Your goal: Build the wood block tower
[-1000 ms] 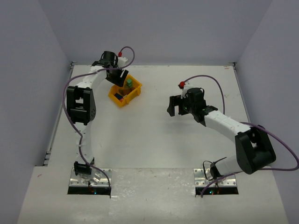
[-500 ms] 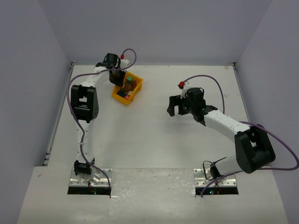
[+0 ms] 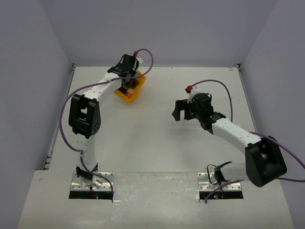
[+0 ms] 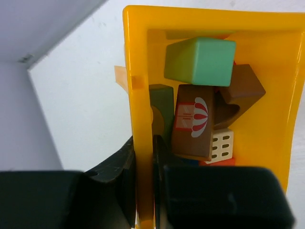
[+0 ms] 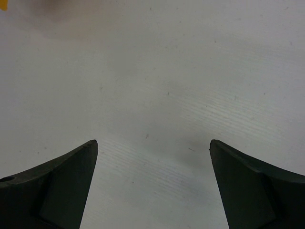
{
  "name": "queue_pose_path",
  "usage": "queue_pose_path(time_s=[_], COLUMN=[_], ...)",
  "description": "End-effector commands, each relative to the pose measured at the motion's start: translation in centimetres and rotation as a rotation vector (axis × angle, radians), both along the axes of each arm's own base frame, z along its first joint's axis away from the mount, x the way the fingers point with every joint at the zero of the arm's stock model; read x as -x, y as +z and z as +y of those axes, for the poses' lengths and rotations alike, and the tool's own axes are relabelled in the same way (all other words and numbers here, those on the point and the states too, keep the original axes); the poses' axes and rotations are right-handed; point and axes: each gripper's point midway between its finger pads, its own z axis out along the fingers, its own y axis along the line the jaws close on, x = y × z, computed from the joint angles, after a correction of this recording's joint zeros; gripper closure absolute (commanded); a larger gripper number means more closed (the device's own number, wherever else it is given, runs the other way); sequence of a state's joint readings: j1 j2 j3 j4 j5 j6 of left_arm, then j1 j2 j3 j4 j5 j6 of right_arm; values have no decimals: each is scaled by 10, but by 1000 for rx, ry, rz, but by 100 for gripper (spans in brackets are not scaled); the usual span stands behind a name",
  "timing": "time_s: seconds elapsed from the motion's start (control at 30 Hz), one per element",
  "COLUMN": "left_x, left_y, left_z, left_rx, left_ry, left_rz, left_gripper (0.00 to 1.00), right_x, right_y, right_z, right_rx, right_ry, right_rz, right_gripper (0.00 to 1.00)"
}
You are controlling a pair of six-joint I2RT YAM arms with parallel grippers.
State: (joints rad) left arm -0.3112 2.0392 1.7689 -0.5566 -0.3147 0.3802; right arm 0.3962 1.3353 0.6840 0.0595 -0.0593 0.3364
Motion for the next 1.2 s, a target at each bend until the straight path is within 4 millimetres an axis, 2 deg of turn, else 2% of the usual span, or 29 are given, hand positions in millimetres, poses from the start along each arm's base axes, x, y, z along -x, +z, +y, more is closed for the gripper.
queue_pose_path(time_s=[0.0,0.07,0.13,0.27,0.43,0.53,0.67,0.83,1.13,1.17], left_x=[19,26,29,29,40,42,50,62,62,63], left_y=[96,90,83,83,80,71,74,73,63,72], left_z=[-71,-97,-113,-127,-142,-128,-100,-95,-74,-70], left_rx=[-106,-50,-11,31,21,-126,-360,-485,-756,-815], left_ry=[-51,-118,-166,-206,-299,-270,-219,-232,-136,-94], left_rz=[-360,-338,-305,-289,-268,-264,-317,-338,-355,-393], left_gripper=[100,100,100,100,100,100,100,100,100,100], right_x=[6,17,22,32,45,50,52,52,50,50], right_y=[17,18,16,16,12,11,12,9,4,3], right_z=[-11,-21,-33,-53,-77,-85,-88,-93,-96,-97], right_rx=[-36,-39,-26,-24,-13,-6,0,29,60,65], right_ry=[-67,-106,-164,-276,-408,-445,-462,-486,-501,-506], right_rz=[-74,-85,-85,-90,-80,-81,-73,-55,-33,-33], right_gripper=[1,1,1,1,1,1,1,1,1,1])
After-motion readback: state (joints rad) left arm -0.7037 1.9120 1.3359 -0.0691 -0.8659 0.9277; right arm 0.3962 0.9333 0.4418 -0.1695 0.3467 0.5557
